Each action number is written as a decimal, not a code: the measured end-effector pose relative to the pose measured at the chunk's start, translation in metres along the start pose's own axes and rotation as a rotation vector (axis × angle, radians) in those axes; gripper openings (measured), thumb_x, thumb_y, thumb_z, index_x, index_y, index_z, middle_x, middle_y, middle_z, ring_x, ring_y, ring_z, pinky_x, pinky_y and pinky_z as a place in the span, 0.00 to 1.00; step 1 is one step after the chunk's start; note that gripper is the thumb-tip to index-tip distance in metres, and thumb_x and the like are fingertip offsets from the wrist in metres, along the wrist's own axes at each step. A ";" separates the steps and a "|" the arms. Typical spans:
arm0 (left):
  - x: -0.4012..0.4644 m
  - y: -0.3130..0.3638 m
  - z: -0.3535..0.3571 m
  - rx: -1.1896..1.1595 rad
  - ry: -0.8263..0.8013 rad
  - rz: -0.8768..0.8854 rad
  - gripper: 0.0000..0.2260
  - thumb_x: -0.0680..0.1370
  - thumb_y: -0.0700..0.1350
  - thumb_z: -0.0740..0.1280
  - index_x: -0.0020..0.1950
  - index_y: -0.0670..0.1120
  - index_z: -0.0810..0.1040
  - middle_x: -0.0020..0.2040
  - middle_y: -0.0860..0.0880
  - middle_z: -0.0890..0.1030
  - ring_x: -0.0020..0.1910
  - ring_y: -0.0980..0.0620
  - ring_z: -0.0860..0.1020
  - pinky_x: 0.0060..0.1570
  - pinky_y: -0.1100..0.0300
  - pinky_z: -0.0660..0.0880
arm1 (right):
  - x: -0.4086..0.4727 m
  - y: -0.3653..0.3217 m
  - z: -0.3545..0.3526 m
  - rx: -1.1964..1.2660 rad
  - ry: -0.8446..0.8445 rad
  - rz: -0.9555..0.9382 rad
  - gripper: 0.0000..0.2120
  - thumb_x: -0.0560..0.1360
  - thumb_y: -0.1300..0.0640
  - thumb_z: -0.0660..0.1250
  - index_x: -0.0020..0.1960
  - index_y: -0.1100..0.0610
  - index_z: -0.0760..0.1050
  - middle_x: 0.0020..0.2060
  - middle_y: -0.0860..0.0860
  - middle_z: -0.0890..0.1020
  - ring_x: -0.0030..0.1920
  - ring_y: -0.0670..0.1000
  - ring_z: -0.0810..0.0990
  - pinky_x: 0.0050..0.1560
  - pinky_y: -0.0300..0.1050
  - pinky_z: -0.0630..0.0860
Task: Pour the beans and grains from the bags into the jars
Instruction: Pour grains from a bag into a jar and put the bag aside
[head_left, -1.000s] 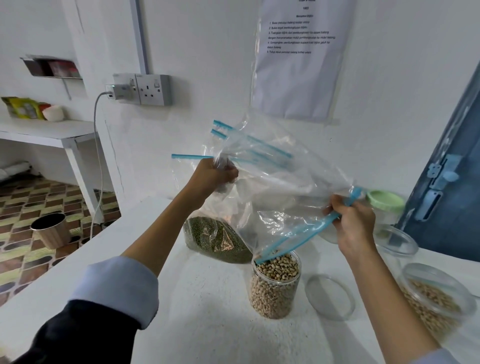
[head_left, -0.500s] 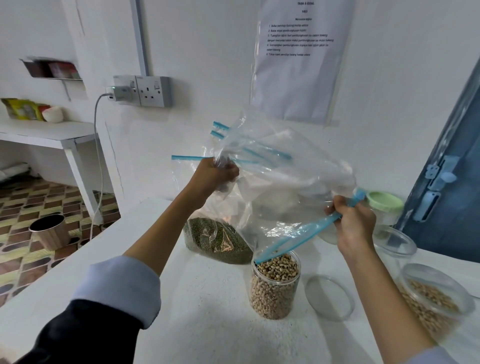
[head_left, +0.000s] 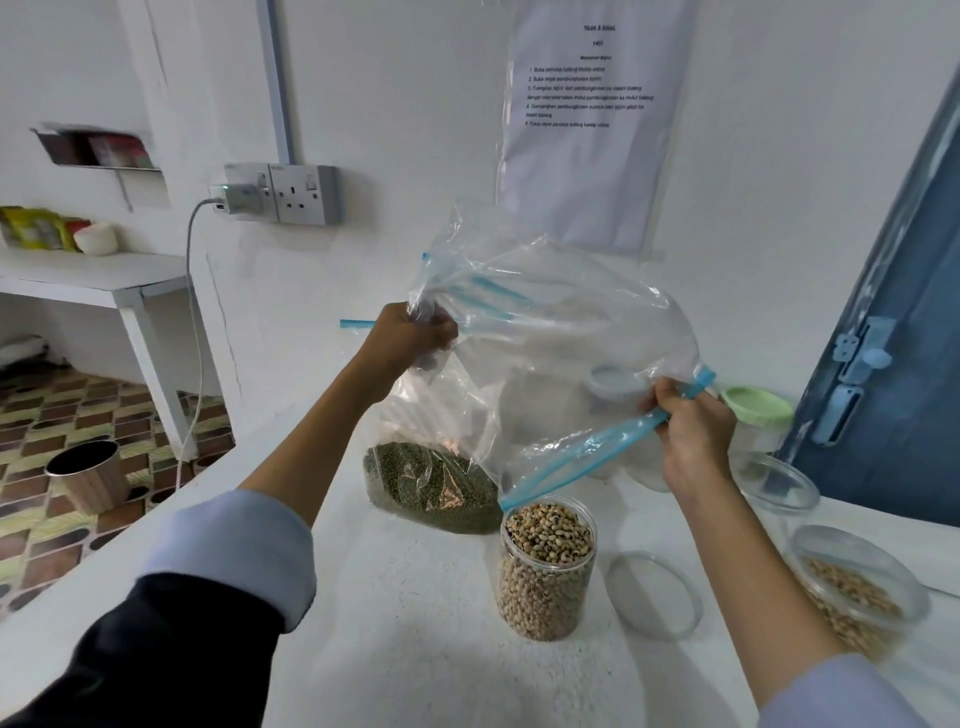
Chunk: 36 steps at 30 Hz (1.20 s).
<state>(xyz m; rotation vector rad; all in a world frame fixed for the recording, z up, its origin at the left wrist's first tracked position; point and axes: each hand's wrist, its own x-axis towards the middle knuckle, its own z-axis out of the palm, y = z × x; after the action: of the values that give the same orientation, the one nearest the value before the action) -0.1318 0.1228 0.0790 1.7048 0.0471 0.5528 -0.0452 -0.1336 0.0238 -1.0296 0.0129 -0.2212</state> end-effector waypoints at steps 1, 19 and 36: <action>0.001 0.001 -0.002 0.004 -0.002 -0.003 0.08 0.68 0.35 0.71 0.33 0.43 0.74 0.22 0.56 0.72 0.24 0.56 0.69 0.28 0.65 0.67 | 0.000 -0.001 0.002 -0.009 -0.005 -0.001 0.10 0.74 0.72 0.65 0.38 0.60 0.74 0.29 0.50 0.75 0.23 0.42 0.74 0.34 0.36 0.75; 0.001 0.005 0.042 -0.179 -0.070 -0.028 0.06 0.75 0.33 0.66 0.40 0.40 0.76 0.28 0.52 0.77 0.25 0.58 0.75 0.27 0.68 0.72 | 0.007 -0.065 -0.036 -0.074 0.025 -0.037 0.07 0.74 0.70 0.66 0.39 0.62 0.75 0.32 0.53 0.76 0.24 0.46 0.75 0.32 0.38 0.75; -0.056 0.006 0.319 -0.153 -0.296 -0.003 0.15 0.63 0.40 0.75 0.49 0.45 0.80 0.41 0.49 0.83 0.42 0.50 0.81 0.41 0.58 0.80 | 0.116 -0.203 -0.301 -0.298 0.076 -0.101 0.08 0.74 0.69 0.66 0.38 0.59 0.75 0.24 0.47 0.80 0.22 0.46 0.74 0.30 0.39 0.73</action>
<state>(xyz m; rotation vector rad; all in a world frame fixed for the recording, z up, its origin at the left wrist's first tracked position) -0.0606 -0.1895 0.0334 1.6203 -0.2000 0.2892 -0.0025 -0.5116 0.0516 -1.3199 0.0643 -0.3575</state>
